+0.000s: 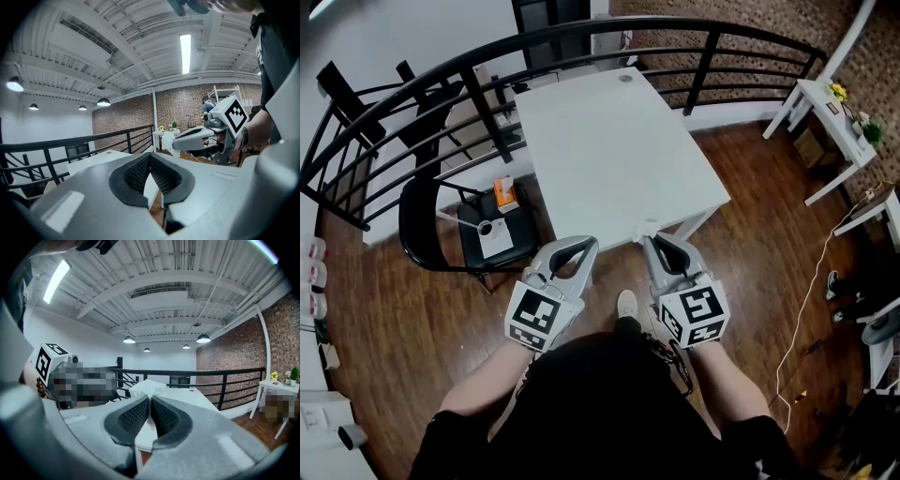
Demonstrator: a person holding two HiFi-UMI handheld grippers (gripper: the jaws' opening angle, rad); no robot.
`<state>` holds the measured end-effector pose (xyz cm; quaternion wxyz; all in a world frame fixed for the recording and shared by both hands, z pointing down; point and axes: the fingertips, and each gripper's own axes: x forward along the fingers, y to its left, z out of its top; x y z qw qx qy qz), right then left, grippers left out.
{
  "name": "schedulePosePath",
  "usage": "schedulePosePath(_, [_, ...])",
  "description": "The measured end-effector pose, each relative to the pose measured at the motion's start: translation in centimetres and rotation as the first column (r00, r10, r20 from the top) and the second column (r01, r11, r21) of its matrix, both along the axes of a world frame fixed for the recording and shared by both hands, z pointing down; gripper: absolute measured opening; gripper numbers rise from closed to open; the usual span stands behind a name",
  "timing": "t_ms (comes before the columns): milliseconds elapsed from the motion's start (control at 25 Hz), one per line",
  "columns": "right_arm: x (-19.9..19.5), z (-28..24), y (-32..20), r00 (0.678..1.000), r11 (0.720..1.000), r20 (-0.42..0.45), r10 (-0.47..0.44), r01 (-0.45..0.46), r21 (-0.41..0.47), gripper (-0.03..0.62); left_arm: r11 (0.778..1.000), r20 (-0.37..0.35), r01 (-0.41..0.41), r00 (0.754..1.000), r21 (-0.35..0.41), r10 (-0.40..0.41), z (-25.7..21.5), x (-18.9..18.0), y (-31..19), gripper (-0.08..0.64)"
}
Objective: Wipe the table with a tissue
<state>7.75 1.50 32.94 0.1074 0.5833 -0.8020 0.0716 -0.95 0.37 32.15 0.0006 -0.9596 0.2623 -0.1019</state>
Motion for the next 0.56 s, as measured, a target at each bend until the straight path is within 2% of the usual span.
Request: schedulePosePath(560, [0.21,0.19,-0.16,1.0,1.0,-0.008,-0.003,0.003,0.005,0.006,1.0,0.001,0.002,1.0,-0.001,-0.002,0.46,0.17,-0.19,0.015])
